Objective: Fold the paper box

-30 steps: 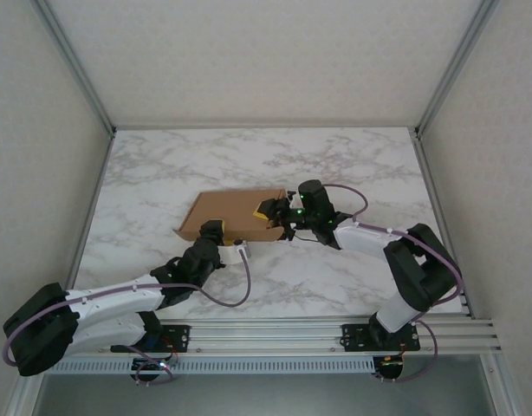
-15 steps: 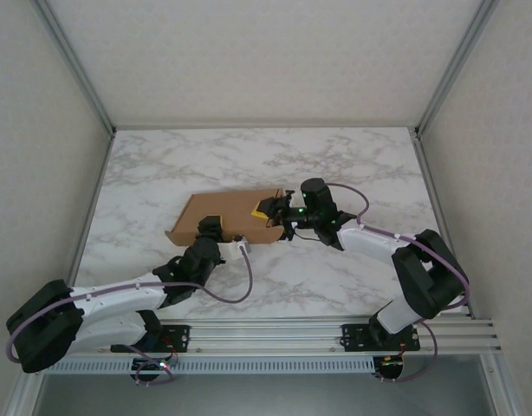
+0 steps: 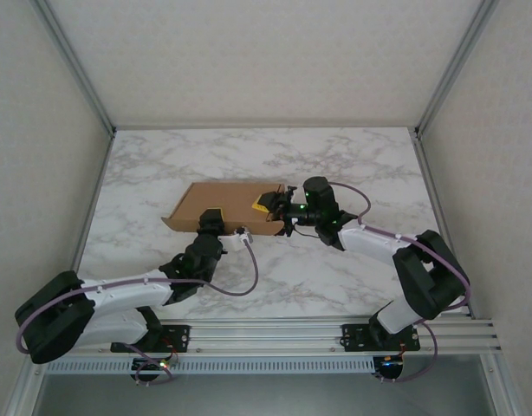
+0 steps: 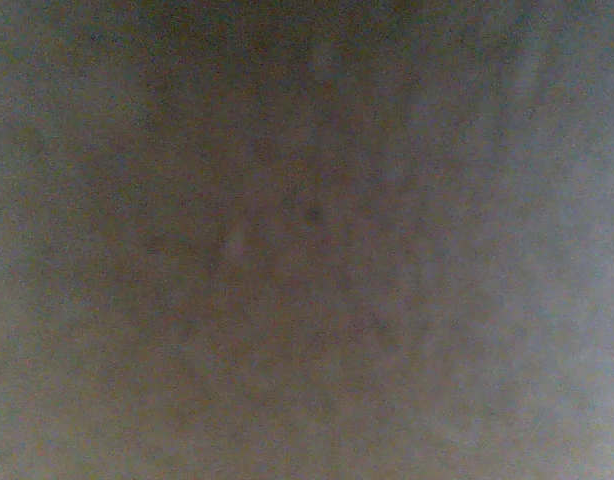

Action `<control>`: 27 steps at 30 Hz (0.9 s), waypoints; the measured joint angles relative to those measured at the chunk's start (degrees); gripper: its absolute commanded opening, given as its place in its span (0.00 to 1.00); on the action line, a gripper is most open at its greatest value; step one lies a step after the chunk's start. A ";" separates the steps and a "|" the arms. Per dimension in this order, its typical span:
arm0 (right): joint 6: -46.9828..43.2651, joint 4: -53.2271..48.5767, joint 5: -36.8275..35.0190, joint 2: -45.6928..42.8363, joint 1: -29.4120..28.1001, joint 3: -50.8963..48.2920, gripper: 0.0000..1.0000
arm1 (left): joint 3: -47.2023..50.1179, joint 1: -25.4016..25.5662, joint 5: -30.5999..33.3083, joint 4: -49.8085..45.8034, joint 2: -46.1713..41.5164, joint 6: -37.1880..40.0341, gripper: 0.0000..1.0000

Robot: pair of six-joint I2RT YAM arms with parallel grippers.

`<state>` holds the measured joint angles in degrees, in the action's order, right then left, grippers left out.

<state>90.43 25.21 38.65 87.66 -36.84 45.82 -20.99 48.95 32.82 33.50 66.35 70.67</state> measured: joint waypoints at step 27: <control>-41.16 -59.30 -31.28 -25.14 5.88 20.00 0.81 | -42.40 -0.07 -21.55 -68.61 2.45 -24.46 0.43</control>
<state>49.28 -34.09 7.38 62.52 -30.96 65.82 -63.40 48.88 11.27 -35.11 68.79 46.22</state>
